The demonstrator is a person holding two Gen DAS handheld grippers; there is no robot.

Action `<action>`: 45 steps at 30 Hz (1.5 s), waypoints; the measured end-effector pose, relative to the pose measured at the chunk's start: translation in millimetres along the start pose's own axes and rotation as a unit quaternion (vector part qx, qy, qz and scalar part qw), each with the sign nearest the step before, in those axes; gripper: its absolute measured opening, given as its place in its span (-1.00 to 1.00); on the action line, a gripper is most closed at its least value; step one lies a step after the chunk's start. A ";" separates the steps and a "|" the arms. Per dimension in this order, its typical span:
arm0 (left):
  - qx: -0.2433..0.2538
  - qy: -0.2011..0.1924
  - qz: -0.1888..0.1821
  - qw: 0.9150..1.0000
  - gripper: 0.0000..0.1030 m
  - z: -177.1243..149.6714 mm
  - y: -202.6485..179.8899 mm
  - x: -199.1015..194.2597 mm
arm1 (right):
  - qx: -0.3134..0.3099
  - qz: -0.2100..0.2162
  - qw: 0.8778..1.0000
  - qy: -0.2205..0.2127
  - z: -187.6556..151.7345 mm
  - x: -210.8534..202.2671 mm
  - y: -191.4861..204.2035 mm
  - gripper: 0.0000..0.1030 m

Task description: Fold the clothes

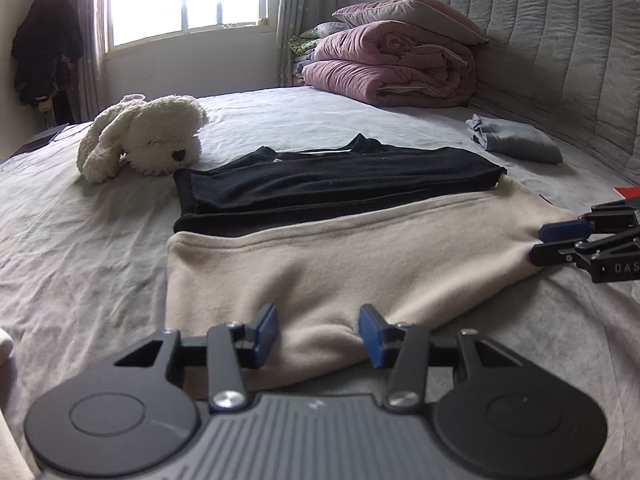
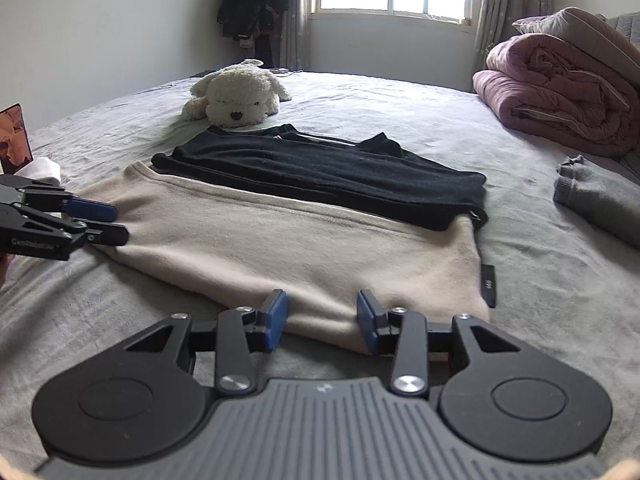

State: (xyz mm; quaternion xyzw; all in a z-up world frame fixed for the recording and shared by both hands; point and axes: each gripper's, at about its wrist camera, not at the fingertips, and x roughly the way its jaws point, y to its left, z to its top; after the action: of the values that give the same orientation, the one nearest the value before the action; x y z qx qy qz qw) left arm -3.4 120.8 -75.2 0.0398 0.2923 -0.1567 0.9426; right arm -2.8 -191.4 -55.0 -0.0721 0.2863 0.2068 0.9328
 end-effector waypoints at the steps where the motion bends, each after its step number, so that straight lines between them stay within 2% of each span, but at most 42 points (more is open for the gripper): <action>1: -0.005 0.000 -0.001 1.000 -0.05 -2.8 4.1 -3.8 | 0.005 -0.003 1.000 0.002 -3.0 -2.5 -6.8 -0.21; 4: -0.013 0.000 -0.004 1.000 -0.05 -6.4 12.4 -13.2 | 0.038 0.003 0.999 0.005 -7.9 -9.9 -24.8 -0.21; 7: -0.016 0.011 0.019 1.000 -0.04 -4.2 17.7 -19.8 | 0.063 -0.007 0.998 0.007 -3.3 -18.3 -32.1 -0.14; 10: -0.038 0.014 0.021 0.999 -0.03 0.5 26.8 -26.4 | 0.082 -0.006 0.997 0.002 4.5 -27.6 -40.1 -0.14; 14: -0.103 0.024 0.019 0.994 -0.03 7.3 45.3 -30.4 | 0.129 0.002 0.992 0.003 14.7 -36.1 -56.5 -0.12; 17: -0.173 0.047 0.011 0.984 -0.02 7.8 67.1 -28.2 | 0.185 0.016 0.982 0.021 15.1 -38.0 -73.8 -0.12; 19: -0.228 0.066 -0.008 0.972 -0.02 5.1 83.1 -26.5 | 0.228 0.026 0.973 0.039 13.0 -37.2 -85.9 -0.12; 21: -0.280 0.084 -0.030 0.956 -0.02 1.6 98.2 -25.9 | 0.273 0.036 0.959 0.061 10.1 -35.8 -98.3 -0.12; 23: -0.330 0.107 -0.064 0.936 0.02 -3.4 112.4 -24.4 | 0.327 0.051 0.939 0.096 2.4 -30.7 -111.3 -0.11; 25: -0.376 0.123 -0.099 0.913 0.05 -10.7 124.7 -22.3 | 0.382 0.079 0.913 0.122 -7.2 -25.8 -123.0 -0.10; 29: -0.443 0.140 -0.146 0.873 0.11 -26.2 135.5 -15.4 | 0.461 0.141 0.866 0.132 -24.1 -15.3 -136.2 -0.08; 33: -0.475 0.126 -0.163 0.855 0.11 -33.9 131.1 -3.3 | 0.496 0.167 0.843 0.121 -29.8 -3.4 -139.6 -0.11; 35: -0.484 0.114 -0.166 0.851 0.10 -35.1 127.0 2.4 | 0.503 0.177 0.838 0.114 -29.5 2.3 -140.1 -0.12; 40: -0.491 0.088 -0.162 0.852 0.03 -30.7 118.6 14.7 | 0.516 0.191 0.830 0.095 -27.6 15.5 -142.7 -0.22; 43: -0.495 0.077 -0.150 0.852 -0.25 -29.7 115.2 21.1 | 0.528 0.196 0.822 0.084 -28.7 21.8 -143.8 -0.36; 45: -0.490 0.070 -0.137 0.858 -0.51 -29.4 110.8 24.1 | 0.539 0.200 0.815 0.079 -32.5 24.6 -145.2 -0.62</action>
State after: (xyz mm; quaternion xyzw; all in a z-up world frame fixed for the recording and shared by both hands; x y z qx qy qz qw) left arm 34.9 224.1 -114.9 -0.4569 0.3993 -0.1174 0.7861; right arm 61.3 -322.4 -93.4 0.4847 0.4324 0.1956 0.7347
